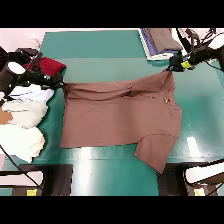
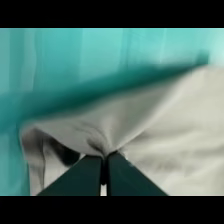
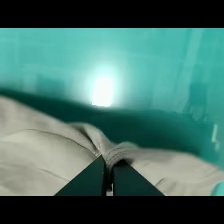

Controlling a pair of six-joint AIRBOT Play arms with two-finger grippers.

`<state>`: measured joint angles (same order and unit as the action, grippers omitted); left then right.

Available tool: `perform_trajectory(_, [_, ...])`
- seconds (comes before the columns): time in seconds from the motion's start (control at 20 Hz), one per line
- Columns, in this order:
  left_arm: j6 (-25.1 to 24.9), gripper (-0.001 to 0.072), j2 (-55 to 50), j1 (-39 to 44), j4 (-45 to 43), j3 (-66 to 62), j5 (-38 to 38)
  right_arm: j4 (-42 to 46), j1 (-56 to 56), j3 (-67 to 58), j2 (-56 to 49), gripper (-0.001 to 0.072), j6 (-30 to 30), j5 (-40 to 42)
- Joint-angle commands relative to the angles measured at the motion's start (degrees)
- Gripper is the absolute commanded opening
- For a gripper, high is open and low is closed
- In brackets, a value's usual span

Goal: Fold the shirts.

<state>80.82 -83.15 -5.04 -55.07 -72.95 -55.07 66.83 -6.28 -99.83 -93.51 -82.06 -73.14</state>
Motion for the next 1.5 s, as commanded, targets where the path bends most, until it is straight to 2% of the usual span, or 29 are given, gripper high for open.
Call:
perform_trajectory(0.0, [-3.4, 0.0023, -1.4, -0.5, 1.0, -4.2, -2.2, 1.2, -1.7, -1.4, 0.1, 0.0018, 2.0, -1.6])
perform_trajectory(0.25, [-5.1, 0.0022, -1.6, -0.3, -3.7, -1.1, -11.5, 6.5, -3.0, 17.5, 9.1, 0.0018, 2.7, -0.2])
perform_trajectory(0.5, [-6.3, 0.0023, -1.6, -0.3, -3.7, 7.3, -12.6, 6.2, -2.6, 33.8, 16.8, 0.0018, 2.5, 6.6])
perform_trajectory(0.55, [-6.2, 0.0025, -1.6, -0.3, -3.7, 8.3, -12.0, 6.2, -2.6, 35.5, 17.7, 0.0051, 2.4, 7.3])
perform_trajectory(0.6, [-5.8, 0.0187, -1.6, -0.3, -3.7, 8.6, -11.6, 6.2, -2.6, 36.4, 18.4, 0.0315, 2.4, 8.0])
perform_trajectory(0.65, [-4.0, 0.0527, -1.4, -0.4, -3.7, 8.6, -11.5, 6.2, -2.6, 36.7, 18.9, 0.0460, 2.1, 8.3])
perform_trajectory(0.7, [-2.4, 0.0531, -0.9, -0.5, -4.4, 8.4, -12.3, 6.1, -3.0, 36.7, 19.7, 0.0459, 1.9, 8.3])
perform_trajectory(0.85, [-2.1, 0.0535, 5.4, -0.5, -11.8, 9.7, -18.5, 2.0, -4.9, 36.7, 25.0, 0.0448, 2.3, 4.2])
perform_trajectory(1.0, [0.5, 0.0536, 16.9, -0.5, -18.3, 21.3, -19.0, 0.1, -6.1, 36.9, 31.0, 0.0448, 2.6, -0.6])
perform_trajectory(1.2, [0.8, 0.0536, 26.5, -0.5, -14.2, 39.5, -17.4, -1.5, -6.0, 36.9, 34.9, 0.0448, 2.6, -0.7])
perform_trajectory(1.45, [0.1, 0.0536, 27.0, -0.5, -9.1, 46.3, -15.5, -2.8, -5.5, 36.8, 35.1, 0.0448, 2.6, -1.0])
